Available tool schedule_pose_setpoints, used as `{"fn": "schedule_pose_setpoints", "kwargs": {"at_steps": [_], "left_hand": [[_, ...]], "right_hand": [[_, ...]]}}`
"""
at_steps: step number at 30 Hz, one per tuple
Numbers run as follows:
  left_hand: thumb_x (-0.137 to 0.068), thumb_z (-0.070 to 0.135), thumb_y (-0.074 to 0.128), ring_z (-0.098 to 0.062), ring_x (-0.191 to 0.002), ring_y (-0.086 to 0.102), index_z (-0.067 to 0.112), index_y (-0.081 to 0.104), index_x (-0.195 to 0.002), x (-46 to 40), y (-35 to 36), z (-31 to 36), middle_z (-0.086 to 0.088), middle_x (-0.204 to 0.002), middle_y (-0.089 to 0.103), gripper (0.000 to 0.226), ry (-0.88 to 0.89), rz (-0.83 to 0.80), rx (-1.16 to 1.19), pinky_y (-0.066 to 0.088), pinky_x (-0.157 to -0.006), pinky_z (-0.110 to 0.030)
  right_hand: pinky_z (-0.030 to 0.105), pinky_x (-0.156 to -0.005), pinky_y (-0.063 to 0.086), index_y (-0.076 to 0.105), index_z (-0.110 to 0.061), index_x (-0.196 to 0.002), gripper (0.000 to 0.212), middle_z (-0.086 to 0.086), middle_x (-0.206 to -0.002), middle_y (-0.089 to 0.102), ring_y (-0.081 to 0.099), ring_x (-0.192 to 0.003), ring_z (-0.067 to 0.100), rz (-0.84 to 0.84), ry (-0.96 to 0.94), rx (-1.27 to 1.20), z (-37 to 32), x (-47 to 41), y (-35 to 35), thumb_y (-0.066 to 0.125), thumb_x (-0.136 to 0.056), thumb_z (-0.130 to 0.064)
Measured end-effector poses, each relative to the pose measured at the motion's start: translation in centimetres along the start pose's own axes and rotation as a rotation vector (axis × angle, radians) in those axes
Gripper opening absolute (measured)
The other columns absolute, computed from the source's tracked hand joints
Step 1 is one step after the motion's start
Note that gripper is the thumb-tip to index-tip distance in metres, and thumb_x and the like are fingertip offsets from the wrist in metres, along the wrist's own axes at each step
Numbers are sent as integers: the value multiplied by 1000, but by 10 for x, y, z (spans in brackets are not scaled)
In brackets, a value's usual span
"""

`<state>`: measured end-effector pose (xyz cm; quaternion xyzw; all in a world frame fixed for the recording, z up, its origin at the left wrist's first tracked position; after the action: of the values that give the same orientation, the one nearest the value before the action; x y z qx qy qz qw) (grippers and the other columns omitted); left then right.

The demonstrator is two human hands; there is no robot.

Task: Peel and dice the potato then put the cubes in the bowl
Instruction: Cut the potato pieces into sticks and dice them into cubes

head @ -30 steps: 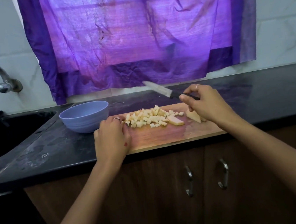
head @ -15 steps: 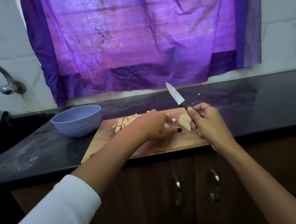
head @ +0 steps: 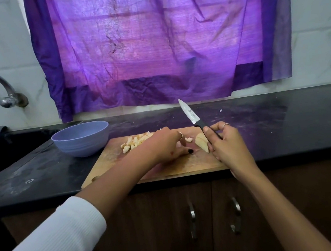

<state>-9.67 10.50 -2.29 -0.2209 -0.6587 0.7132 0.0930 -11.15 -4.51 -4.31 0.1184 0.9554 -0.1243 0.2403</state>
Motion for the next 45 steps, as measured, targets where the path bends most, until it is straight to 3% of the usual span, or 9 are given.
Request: {"fn": "schedule_pose_setpoints", "kwargs": {"at_steps": [4, 11, 23, 29, 32, 35, 37, 42, 45], "left_hand": [[-96, 36, 50, -29, -108, 57, 21, 63, -121, -4, -3, 0, -8, -113, 66, 32, 28, -10, -71, 41, -85, -33], [-78, 53, 70, -15, -104, 62, 20, 67, -115, -2, -7, -13, 1, -113, 68, 50, 25, -52, 113, 49, -93, -32], [-80, 49, 70, -15, -102, 65, 23, 66, -117, -1, -7, -15, 1, -113, 69, 46, 55, 25, 131, 51, -91, -32], [-84, 60, 55, -9, -78, 60, 27, 73, -102, 13, -4, 0, 10, -80, 67, 41, 155, 122, 95, 47, -74, -26], [-84, 61, 58, -1, -93, 60, 26, 73, -103, 22, -6, 19, 19, -95, 66, 43, 254, 144, 165, 44, -84, -18], [-77, 76, 45, -13, -117, 54, 26, 69, -111, 16, 0, 16, 9, -125, 61, 66, 168, 135, 87, 43, -100, -34], [-80, 77, 43, -18, -123, 46, 28, 63, -122, 12, 3, 4, 7, -130, 56, 68, 46, 108, -25, 36, -104, -43], [-85, 72, 41, -19, -115, 52, 29, 63, -118, 10, 1, 1, 3, -113, 64, 58, -87, 139, -86, 36, -99, -45], [-87, 65, 48, -22, -114, 54, 26, 62, -120, 8, 2, 3, 1, -114, 66, 53, -132, 152, -45, 40, -95, -42]], "right_hand": [[23, -50, 32, 57, -19, -80, 19, -8, -59, 55, 44, -45, 0, 1, 16, -18, 0, 2, -1, 55, -95, -31], [25, -48, 30, 55, -18, -83, 20, -1, -65, 56, 43, -49, 5, 36, 39, -62, 2, 2, -5, 54, -96, -33], [25, -49, 32, 57, -15, -85, 21, -1, -65, 57, 44, -50, 6, 62, 37, -77, 3, 1, -7, 54, -96, -33], [24, -49, 33, 56, -17, -85, 19, -1, -67, 58, 46, -52, 6, 58, 30, -78, 4, 0, -6, 54, -96, -33], [23, -49, 33, 57, -17, -89, 19, -1, -69, 59, 47, -54, 6, 46, 38, -73, 6, 0, -6, 54, -96, -34], [25, -52, 34, 57, -17, -87, 21, 0, -68, 59, 48, -54, 8, 53, 28, -70, 7, 0, -6, 54, -95, -36], [27, -52, 34, 57, -17, -87, 21, 0, -68, 59, 47, -55, 8, 52, 29, -64, 7, 0, -6, 54, -95, -36], [25, -52, 33, 57, -19, -84, 20, -1, -67, 58, 47, -54, 8, 45, 18, -66, 7, -2, -4, 54, -95, -35], [25, -53, 34, 57, -19, -85, 20, -1, -68, 59, 48, -56, 9, 49, 8, -53, 7, -3, -4, 54, -95, -36]]}}
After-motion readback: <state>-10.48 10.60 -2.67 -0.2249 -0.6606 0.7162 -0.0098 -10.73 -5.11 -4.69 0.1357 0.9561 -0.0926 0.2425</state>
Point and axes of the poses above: each hand's wrist, its own x-axis away from the middle knuckle, its own y-axis out of the palm, z = x × y, the point moved 8 cm from there along -x, towards the middle knuckle
